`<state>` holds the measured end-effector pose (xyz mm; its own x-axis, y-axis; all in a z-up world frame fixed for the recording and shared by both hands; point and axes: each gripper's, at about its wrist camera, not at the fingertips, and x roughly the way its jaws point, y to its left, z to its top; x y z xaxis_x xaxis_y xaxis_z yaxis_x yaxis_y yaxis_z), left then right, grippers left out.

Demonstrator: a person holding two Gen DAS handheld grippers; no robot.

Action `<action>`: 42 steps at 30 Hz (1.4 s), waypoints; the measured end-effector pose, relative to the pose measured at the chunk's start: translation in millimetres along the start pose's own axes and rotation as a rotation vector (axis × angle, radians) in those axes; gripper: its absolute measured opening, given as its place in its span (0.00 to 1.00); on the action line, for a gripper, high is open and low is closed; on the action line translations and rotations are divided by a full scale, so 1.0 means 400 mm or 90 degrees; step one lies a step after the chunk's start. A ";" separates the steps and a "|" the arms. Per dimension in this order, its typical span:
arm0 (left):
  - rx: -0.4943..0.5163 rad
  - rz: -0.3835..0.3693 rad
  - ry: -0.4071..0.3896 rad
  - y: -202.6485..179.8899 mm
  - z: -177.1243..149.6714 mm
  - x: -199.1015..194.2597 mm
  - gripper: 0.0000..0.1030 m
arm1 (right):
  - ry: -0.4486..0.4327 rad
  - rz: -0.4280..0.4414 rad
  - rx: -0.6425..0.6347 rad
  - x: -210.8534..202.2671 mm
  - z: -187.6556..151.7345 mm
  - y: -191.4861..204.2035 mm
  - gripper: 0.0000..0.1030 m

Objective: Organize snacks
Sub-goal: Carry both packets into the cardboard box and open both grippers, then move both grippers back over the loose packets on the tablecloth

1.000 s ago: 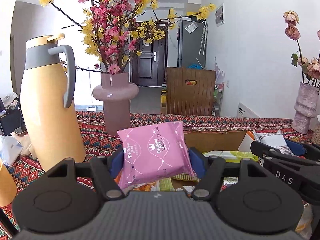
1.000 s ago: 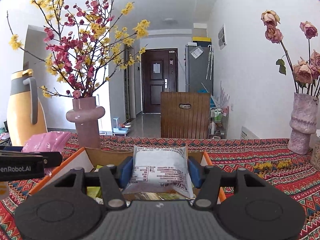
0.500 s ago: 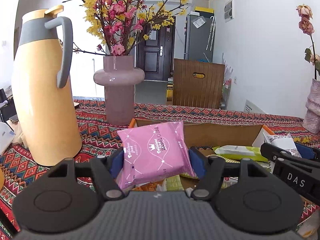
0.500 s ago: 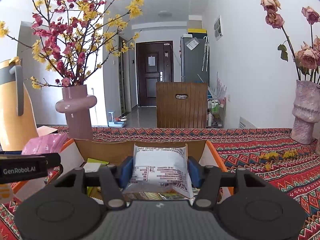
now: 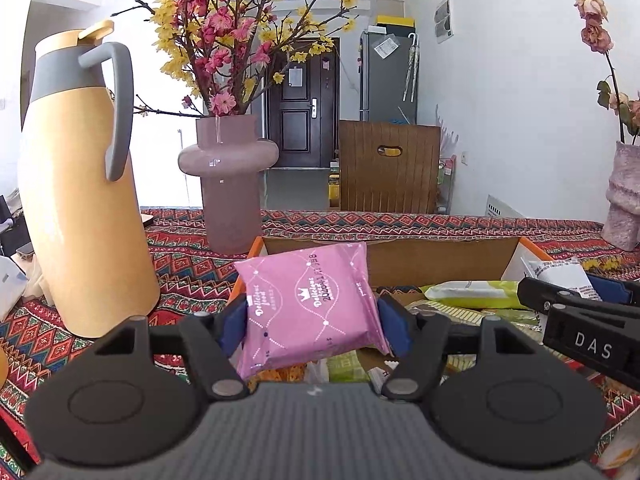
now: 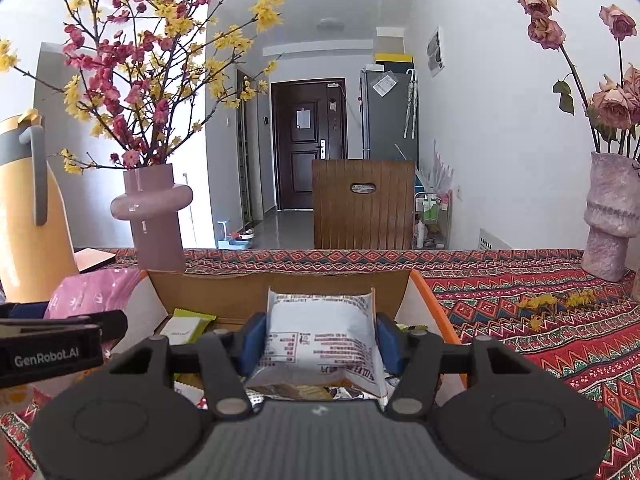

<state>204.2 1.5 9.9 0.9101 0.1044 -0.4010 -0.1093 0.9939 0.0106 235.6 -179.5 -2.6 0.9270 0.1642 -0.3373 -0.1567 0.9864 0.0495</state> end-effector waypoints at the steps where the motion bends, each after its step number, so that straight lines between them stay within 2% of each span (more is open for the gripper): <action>1: -0.002 -0.001 -0.001 0.002 0.000 -0.001 0.71 | 0.003 -0.002 0.001 0.001 -0.001 -0.001 0.56; 3: -0.007 0.004 -0.009 0.007 0.001 -0.006 0.74 | 0.008 -0.009 0.004 0.001 -0.001 -0.004 0.62; 4: -0.009 0.007 -0.015 0.010 0.002 -0.009 0.79 | 0.008 -0.011 0.004 -0.001 -0.001 -0.005 0.63; 5: -0.013 0.010 -0.019 0.013 0.004 -0.013 0.84 | 0.009 -0.013 0.008 -0.002 0.001 -0.008 0.71; 6: -0.017 0.013 -0.024 0.015 0.005 -0.016 0.87 | 0.006 -0.016 0.015 -0.008 0.002 -0.013 0.85; 7: -0.019 0.016 -0.027 0.016 0.006 -0.021 0.96 | 0.000 -0.018 0.019 -0.013 0.003 -0.016 0.92; 8: -0.024 0.020 -0.033 0.017 0.007 -0.026 1.00 | -0.007 -0.023 0.025 -0.021 0.004 -0.021 1.00; 13: -0.036 0.024 -0.049 0.023 0.012 -0.040 1.00 | -0.022 -0.018 0.045 -0.045 0.011 -0.036 1.00; 25: -0.039 0.022 -0.051 0.025 0.009 -0.050 1.00 | -0.032 -0.017 0.040 -0.064 0.016 -0.036 1.00; 29: -0.054 0.051 -0.048 0.033 0.025 -0.071 1.00 | -0.046 -0.006 0.042 -0.095 0.035 -0.042 1.00; 33: -0.064 0.041 -0.052 0.050 0.048 -0.122 1.00 | -0.045 0.009 0.030 -0.139 0.050 -0.045 1.00; 36: -0.069 0.015 -0.055 0.065 0.058 -0.168 1.00 | -0.041 0.018 0.023 -0.174 0.050 -0.042 1.00; 42: -0.030 -0.010 -0.052 0.076 0.037 -0.237 1.00 | -0.044 0.027 0.001 -0.255 0.027 -0.038 1.00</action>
<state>120.4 22.4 61.9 0.9414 0.0932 -0.3242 -0.1118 0.9930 -0.0392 147.0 -211.1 41.4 0.9409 0.2056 -0.2691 -0.1958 0.9786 0.0632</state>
